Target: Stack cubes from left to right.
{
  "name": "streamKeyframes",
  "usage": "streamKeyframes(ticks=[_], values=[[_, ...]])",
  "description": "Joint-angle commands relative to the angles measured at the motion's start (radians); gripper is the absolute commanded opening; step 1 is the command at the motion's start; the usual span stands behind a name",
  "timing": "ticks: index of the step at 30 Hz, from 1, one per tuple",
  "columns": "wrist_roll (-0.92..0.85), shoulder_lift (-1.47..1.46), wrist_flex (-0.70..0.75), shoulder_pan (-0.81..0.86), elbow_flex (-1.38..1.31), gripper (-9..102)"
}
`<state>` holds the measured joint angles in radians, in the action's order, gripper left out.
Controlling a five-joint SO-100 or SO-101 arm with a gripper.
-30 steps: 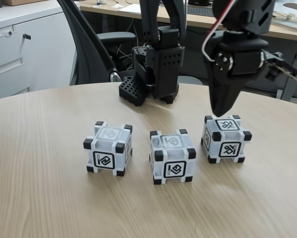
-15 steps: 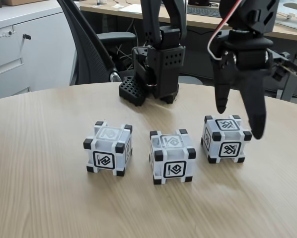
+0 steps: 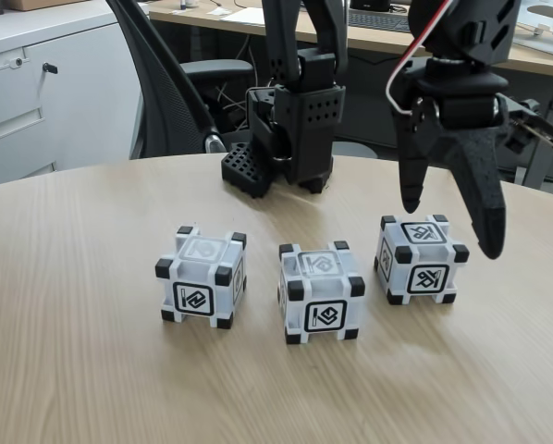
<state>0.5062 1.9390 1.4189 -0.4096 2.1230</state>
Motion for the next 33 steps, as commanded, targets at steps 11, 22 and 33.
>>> streamKeyframes(ticks=[11, 22, 33], values=[[0.008, -0.087, 0.002, -0.080, -0.046, 56], [0.023, -0.184, -0.011, -0.071, -0.046, 54], [0.037, -0.192, -0.012, -0.067, -0.046, 55]])
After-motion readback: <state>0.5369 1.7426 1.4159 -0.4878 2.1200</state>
